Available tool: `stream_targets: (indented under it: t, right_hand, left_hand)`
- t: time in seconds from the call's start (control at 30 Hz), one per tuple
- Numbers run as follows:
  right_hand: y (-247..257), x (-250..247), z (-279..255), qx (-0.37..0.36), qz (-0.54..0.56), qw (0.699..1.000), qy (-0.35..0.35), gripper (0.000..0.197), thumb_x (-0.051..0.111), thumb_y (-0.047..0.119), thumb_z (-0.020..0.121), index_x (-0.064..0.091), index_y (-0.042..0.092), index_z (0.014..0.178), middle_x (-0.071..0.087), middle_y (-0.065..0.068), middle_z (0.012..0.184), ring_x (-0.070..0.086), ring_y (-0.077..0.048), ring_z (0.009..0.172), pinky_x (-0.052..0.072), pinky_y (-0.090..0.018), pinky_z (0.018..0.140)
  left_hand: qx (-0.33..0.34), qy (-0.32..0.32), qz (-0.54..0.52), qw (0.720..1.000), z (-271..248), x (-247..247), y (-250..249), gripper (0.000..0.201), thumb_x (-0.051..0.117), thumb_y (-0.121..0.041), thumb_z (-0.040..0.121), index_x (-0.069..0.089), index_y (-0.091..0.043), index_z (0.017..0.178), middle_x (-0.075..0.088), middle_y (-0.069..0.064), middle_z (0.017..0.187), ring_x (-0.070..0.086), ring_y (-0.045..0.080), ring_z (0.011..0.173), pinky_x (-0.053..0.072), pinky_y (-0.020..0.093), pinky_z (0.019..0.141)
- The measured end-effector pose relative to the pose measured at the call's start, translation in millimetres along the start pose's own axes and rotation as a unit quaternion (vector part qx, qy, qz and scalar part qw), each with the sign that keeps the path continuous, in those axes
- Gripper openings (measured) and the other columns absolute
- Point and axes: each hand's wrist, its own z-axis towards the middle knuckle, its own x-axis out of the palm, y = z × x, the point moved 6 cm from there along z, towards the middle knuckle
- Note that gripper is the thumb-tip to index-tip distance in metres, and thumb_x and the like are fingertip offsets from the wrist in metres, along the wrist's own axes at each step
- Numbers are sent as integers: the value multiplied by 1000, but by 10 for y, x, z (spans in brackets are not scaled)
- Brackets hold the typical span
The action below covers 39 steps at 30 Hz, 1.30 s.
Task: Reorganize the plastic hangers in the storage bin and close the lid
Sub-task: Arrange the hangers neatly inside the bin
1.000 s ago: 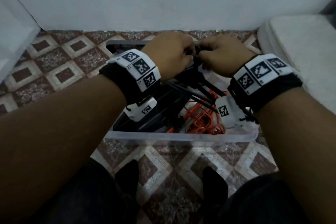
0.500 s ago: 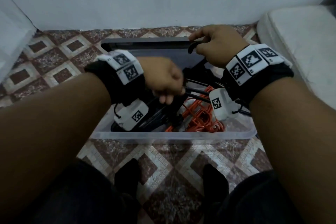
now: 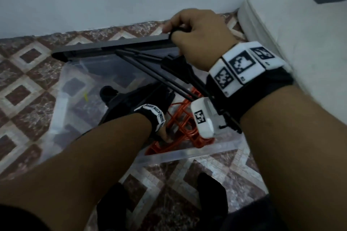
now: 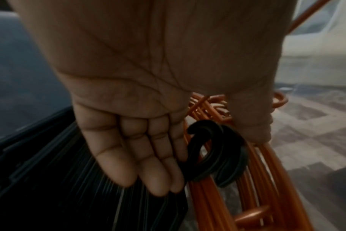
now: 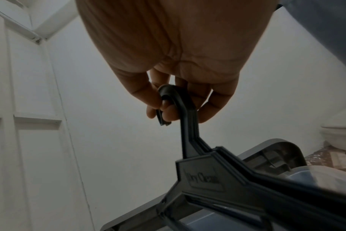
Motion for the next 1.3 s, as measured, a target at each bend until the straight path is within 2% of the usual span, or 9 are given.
stream_targets:
  t: [0.1,0.3,0.4,0.53,0.73,0.83,1.0,1.17,1.3]
  right_hand:
    - [-54,36,75,-2,-6,1000,-8,21,54,19,86,70,32,91,55,20,71,54,2,60,40,-14,56]
    - [-166,-67,111,14,-3,998,-56,20,55,19,85,68,34,87,57,22,71,52,5,55,36,-12,51]
    - [-170,-126,101,16,-1,997,-75,18,56,21,83,68,34,85,58,22,73,54,3,61,37,-13,55]
    - [-168,-184,69,21,4,995,-94,18,57,22,81,69,35,83,60,22,73,57,3,65,40,-14,58]
    - [-182,-296,-1,30,17,993,-116,20,56,24,80,72,33,88,65,16,77,54,0,57,43,-19,62]
    - [-141,-351,-48,22,20,991,-129,22,55,24,78,73,33,89,69,13,86,60,-3,68,51,-23,71]
    - [-86,-354,-104,12,26,994,-103,30,49,23,76,72,34,92,72,7,91,56,-1,59,46,-21,62]
    - [-96,-331,-143,7,25,996,-86,28,50,20,78,70,32,94,71,4,89,59,-6,63,48,-23,62]
    - [-160,-332,-116,13,16,996,-83,24,54,20,81,69,33,94,71,5,87,57,-3,59,42,-17,55]
  left_hand:
    - [-6,-3,-26,1000,125,3,-17,73,73,-73,57,70,-20,106,71,2,95,67,26,85,58,43,83]
    - [-61,-58,-7,996,-90,-208,290,24,72,-35,71,59,-15,64,64,2,68,64,21,65,59,35,69]
    - [-82,-104,-53,990,-317,-337,600,21,68,-32,83,61,-15,74,62,7,78,59,23,66,48,26,58]
    - [-113,-180,-119,970,-674,-408,831,45,57,-52,90,64,-8,96,62,12,92,57,27,77,43,29,65]
    - [-111,-234,-158,953,-1396,-562,841,38,50,-37,99,69,-4,99,70,13,99,65,30,92,50,31,76]
    - [-105,-323,-139,930,-1840,-790,892,30,55,-35,94,62,-6,89,65,18,95,59,34,85,46,35,70]
    - [-71,-454,-168,872,-2322,-959,866,11,58,-30,94,57,-20,91,59,3,85,58,27,81,36,28,65]
    - [-18,-516,-202,833,-2472,-1016,764,20,56,-28,96,66,-18,110,69,2,101,61,21,86,40,25,70]
    - [21,-550,-232,802,-2580,-1106,756,20,57,-26,94,64,-28,113,64,-11,91,53,-1,68,35,13,58]
